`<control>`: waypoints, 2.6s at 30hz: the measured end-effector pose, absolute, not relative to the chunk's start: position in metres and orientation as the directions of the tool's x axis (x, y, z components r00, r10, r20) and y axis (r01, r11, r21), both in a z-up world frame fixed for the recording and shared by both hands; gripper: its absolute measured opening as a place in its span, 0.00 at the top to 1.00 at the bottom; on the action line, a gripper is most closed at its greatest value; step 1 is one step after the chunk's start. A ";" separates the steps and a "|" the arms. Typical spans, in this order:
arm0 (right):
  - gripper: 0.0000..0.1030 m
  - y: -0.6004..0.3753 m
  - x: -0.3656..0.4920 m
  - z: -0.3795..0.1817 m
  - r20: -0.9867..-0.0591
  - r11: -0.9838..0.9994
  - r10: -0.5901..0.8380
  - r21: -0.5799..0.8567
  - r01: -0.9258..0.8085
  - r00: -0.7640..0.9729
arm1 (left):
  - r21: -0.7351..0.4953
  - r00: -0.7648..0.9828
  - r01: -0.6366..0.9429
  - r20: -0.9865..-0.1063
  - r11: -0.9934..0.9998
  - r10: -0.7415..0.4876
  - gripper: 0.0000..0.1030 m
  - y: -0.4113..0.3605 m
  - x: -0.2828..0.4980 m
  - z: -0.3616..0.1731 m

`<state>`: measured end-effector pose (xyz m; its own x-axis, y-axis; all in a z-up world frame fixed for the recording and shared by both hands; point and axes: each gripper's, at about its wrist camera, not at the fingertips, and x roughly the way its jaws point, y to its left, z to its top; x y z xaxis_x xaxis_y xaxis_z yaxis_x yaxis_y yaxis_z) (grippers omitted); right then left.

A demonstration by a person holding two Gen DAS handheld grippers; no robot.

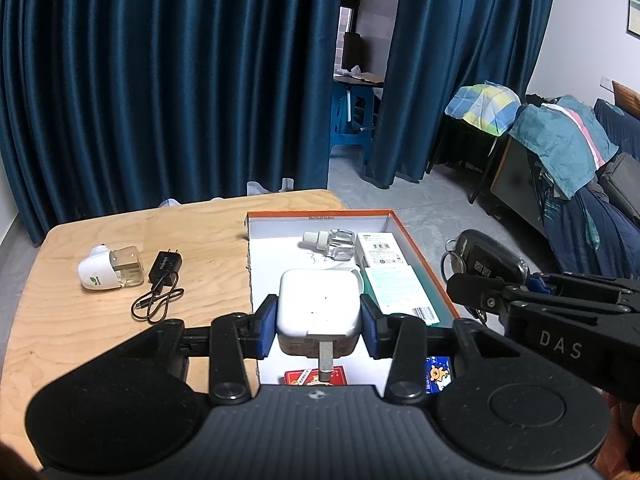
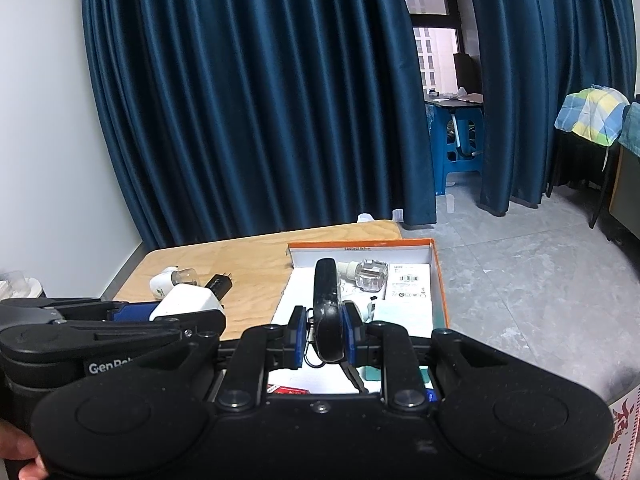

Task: Organize rigid objects
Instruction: 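Carry the white charger and black charger over the white box with both grippers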

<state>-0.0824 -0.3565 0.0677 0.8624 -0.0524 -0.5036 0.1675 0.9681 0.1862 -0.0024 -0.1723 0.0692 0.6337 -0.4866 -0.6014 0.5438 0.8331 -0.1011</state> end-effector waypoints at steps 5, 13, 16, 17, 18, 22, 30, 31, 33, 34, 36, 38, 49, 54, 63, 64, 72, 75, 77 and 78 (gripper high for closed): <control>0.77 -0.356 -0.082 0.068 -0.503 0.967 -0.055 0.187 0.171 0.863 | -0.098 0.632 0.549 -0.601 0.830 -0.489 0.59 -0.175 -0.003 0.069; 0.77 -0.356 -0.081 0.068 -0.507 0.967 -0.054 0.188 0.172 0.860 | -0.096 0.631 0.552 -0.601 0.829 -0.490 0.59 -0.176 -0.003 0.069; 0.77 -0.356 -0.081 0.068 -0.505 0.967 -0.056 0.188 0.173 0.861 | -0.095 0.632 0.551 -0.601 0.829 -0.489 0.59 -0.176 -0.003 0.069; 0.77 -0.356 -0.081 0.068 -0.506 0.967 -0.054 0.190 0.173 0.861 | -0.096 0.632 0.551 -0.601 0.829 -0.490 0.59 -0.176 -0.003 0.070; 0.77 -0.356 -0.081 0.068 -0.506 0.967 -0.054 0.190 0.172 0.861 | -0.097 0.632 0.551 -0.601 0.829 -0.490 0.59 -0.176 -0.003 0.070; 0.77 -0.357 -0.081 0.068 -0.507 0.967 -0.053 0.191 0.171 0.860 | -0.098 0.631 0.551 -0.601 0.829 -0.490 0.59 -0.176 -0.003 0.070; 0.77 -0.356 -0.080 0.067 -0.511 0.966 -0.051 0.192 0.172 0.858 | -0.098 0.631 0.549 -0.602 0.830 -0.489 0.59 -0.175 -0.002 0.070; 0.77 -0.356 -0.080 0.067 -0.512 0.966 -0.052 0.191 0.172 0.858 | -0.098 0.631 0.549 -0.602 0.830 -0.489 0.59 -0.175 -0.002 0.069; 0.77 -0.357 -0.079 0.067 -0.515 0.967 -0.051 0.190 0.172 0.856 | -0.100 0.631 0.548 -0.603 0.831 -0.489 0.59 -0.175 -0.002 0.069; 0.77 -0.357 -0.079 0.067 -0.515 0.966 -0.051 0.191 0.172 0.856 | -0.101 0.630 0.547 -0.604 0.831 -0.488 0.59 -0.175 -0.002 0.069; 0.77 -0.358 -0.078 0.067 -0.516 0.966 -0.051 0.190 0.173 0.855 | -0.103 0.630 0.545 -0.604 0.832 -0.488 0.59 -0.174 -0.002 0.068; 0.77 -0.358 -0.078 0.067 -0.517 0.966 -0.051 0.190 0.173 0.854 | -0.104 0.629 0.545 -0.605 0.832 -0.487 0.59 -0.174 -0.002 0.068; 0.77 -0.358 -0.075 0.063 -0.523 0.965 -0.048 0.195 0.174 0.851 | -0.110 0.626 0.542 -0.609 0.833 -0.487 0.59 -0.174 -0.001 0.065; 0.77 -0.358 -0.075 0.064 -0.524 0.966 -0.048 0.193 0.174 0.851 | -0.111 0.626 0.540 -0.609 0.834 -0.486 0.59 -0.174 -0.001 0.066; 0.77 -0.358 -0.073 0.062 -0.528 0.965 -0.049 0.196 0.177 0.848 | -0.112 0.624 0.541 -0.611 0.834 -0.487 0.59 -0.174 -0.001 0.065; 0.77 -0.358 -0.073 0.062 -0.528 0.965 -0.050 0.194 0.178 0.848 | -0.112 0.624 0.541 -0.612 0.834 -0.487 0.59 -0.174 -0.001 0.065; 0.77 -0.358 -0.072 0.057 -0.533 0.964 -0.052 0.194 0.182 0.845 | -0.114 0.620 0.540 -0.615 0.834 -0.486 0.59 -0.176 -0.001 0.064; 0.77 -0.358 -0.072 0.055 -0.536 0.964 -0.052 0.195 0.183 0.843 | -0.114 0.619 0.540 -0.617 0.834 -0.486 0.59 -0.176 0.001 0.063; 0.77 -0.358 -0.070 0.055 -0.537 0.963 -0.052 0.197 0.186 0.842 | -0.116 0.617 0.539 -0.620 0.834 -0.485 0.59 -0.176 0.001 0.062; 0.77 -0.359 -0.070 0.055 -0.539 0.962 -0.052 0.197 0.186 0.841 | -0.116 0.616 0.539 -0.621 0.835 -0.484 0.59 -0.176 0.001 0.061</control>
<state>-0.0699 -0.3586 0.0550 0.8407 -0.0523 -0.5390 0.1865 0.9624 0.1975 0.0008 -0.1764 0.0614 0.6164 -0.4842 -0.6210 0.5386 0.8345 -0.1162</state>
